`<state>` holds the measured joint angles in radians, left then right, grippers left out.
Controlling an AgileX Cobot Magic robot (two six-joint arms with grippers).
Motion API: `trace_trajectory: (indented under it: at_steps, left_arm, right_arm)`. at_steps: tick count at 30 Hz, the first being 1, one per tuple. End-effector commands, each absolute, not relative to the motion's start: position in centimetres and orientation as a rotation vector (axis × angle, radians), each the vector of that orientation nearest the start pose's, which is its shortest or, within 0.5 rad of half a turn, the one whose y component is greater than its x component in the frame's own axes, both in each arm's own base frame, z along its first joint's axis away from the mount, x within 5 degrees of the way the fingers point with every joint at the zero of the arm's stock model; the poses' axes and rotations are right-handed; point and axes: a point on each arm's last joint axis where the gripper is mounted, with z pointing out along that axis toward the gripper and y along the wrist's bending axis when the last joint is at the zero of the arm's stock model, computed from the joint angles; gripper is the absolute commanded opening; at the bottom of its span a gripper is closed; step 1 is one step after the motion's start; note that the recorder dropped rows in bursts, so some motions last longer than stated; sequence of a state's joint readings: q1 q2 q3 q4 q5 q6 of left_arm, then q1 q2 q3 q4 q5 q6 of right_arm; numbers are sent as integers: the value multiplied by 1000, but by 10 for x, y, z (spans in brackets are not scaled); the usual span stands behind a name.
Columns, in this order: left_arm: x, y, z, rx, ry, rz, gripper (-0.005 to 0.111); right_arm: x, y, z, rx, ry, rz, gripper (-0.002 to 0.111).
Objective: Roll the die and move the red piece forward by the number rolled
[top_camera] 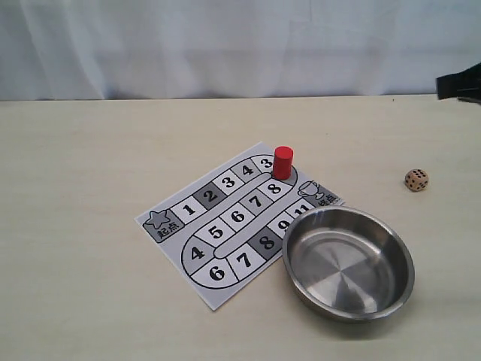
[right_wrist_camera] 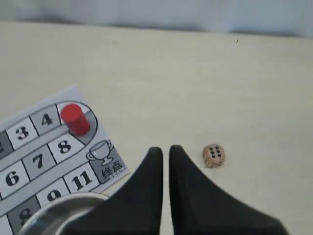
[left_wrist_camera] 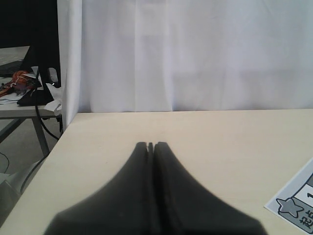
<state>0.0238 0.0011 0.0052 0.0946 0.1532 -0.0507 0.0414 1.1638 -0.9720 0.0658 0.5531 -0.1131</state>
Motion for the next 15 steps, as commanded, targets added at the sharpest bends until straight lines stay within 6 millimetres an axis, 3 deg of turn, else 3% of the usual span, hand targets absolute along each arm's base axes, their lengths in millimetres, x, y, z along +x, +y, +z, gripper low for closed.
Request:
trace_trajectory:
  at_steps: [1, 2, 8, 12, 15]
  left_arm:
    - [56, 3, 200, 3, 1626, 60, 0]
    - [56, 3, 200, 3, 1626, 60, 0]
    - [56, 3, 200, 3, 1626, 60, 0]
    - [56, 3, 200, 3, 1626, 60, 0]
    - [56, 3, 200, 3, 1627, 60, 0]
  right_arm:
    - [175, 9, 379, -124, 1969, 7, 4]
    - [147, 8, 391, -121, 1884, 4, 4]
    - [49, 5, 414, -116, 1652, 6, 4]
    - [-21, 3, 411, -114, 1478, 2, 4]
    - [-58, 2, 404, -109, 1361, -2, 4]
